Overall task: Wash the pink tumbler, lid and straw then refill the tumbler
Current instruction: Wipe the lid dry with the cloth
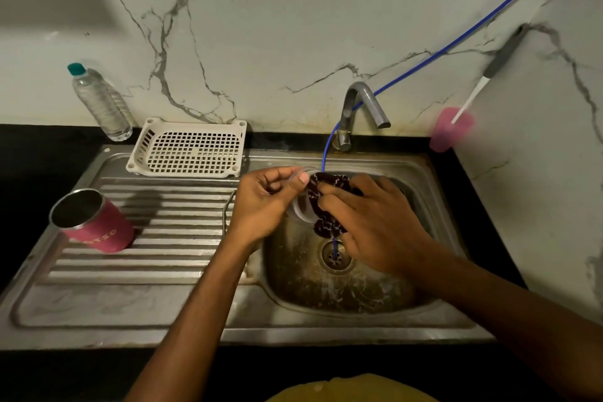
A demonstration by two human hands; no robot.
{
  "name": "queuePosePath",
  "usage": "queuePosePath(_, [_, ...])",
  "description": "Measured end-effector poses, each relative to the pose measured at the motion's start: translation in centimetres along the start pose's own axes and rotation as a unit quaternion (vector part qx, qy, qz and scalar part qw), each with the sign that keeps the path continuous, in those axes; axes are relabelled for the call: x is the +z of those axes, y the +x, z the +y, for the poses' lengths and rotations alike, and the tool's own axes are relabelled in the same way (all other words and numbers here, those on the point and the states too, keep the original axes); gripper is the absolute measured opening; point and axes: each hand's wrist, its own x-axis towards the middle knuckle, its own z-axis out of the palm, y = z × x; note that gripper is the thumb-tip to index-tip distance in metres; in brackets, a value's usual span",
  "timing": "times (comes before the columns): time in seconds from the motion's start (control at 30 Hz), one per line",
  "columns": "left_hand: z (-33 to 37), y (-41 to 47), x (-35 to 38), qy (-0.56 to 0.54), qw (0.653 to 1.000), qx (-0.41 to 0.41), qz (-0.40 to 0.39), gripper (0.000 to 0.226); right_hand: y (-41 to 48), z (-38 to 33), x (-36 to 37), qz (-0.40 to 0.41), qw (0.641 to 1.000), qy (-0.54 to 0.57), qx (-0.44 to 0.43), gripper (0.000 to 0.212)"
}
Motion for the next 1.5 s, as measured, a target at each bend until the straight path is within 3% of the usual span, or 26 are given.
queuePosePath(0.17, [0.3, 0.2, 0.7, 0.065, 0.995, 0.072, -0.006, 0.026, 0.7, -1.9, 0.3, -0.047, 0.996, -0.054, 0.053, 0.058])
queuePosePath(0.37, [0.1, -0.3, 1.6, 0.026, 0.993, 0.093, 0.061, 0.029, 1.7, -2.8, -0.4, -0.049, 0.993, -0.085, 0.068, 0.051])
queuePosePath(0.5, [-0.9, -0.9, 2.3, -0.038, 0.996, 0.045, 0.065, 0.031, 1.6, -2.4, -1.4, -0.077, 0.994, 0.004, 0.081, 0.055])
queuePosePath(0.63, [-2.1, -1.7, 2.7, -0.089, 0.993, -0.006, 0.072, 0.016, 1.9, -1.1, -2.3, -0.15, 0.962, 0.194, 0.118, 0.028])
queuePosePath(0.7, [-2.4, -2.0, 2.7, -0.12, 0.99, -0.029, 0.067, 0.017, 2.7, -0.1, -2.3, -0.237, 0.906, 0.31, 0.164, 0.02])
queuePosePath(0.77, [-2.4, -2.2, 2.8, -0.161, 0.983, -0.051, 0.073, 0.023, 3.2, 0.6, -2.5, -0.279, 0.819, 0.443, 0.234, 0.026])
queuePosePath(0.9, [-2.6, -2.6, 3.0, -0.229, 0.965, -0.075, 0.105, 0.044, 2.7, 0.9, -2.4, -0.199, 0.596, 0.684, 0.37, 0.03])
queuePosePath(1.0, [-2.6, -2.7, 3.3, -0.246, 0.958, -0.081, 0.125, 0.045, 2.1, 0.8, -1.2, -0.151, 0.444, 0.779, 0.416, 0.041])
queuePosePath(1.2, [-2.1, -2.4, 3.5, -0.157, 0.976, -0.027, 0.146, 0.036, 2.2, -0.7, -0.2, -0.031, 0.199, 0.87, 0.45, 0.042])
queuePosePath(1.3, [-1.8, -2.1, 3.4, -0.083, 0.984, 0.006, 0.157, 0.027, 2.5, -1.7, 0.2, 0.029, 0.142, 0.882, 0.448, 0.034])
queuePosePath(1.5, [-2.0, -2.1, 3.8, -0.031, 0.985, 0.038, 0.168, 0.025, 2.2, -2.5, 1.0, 0.09, 0.125, 0.869, 0.47, 0.045])
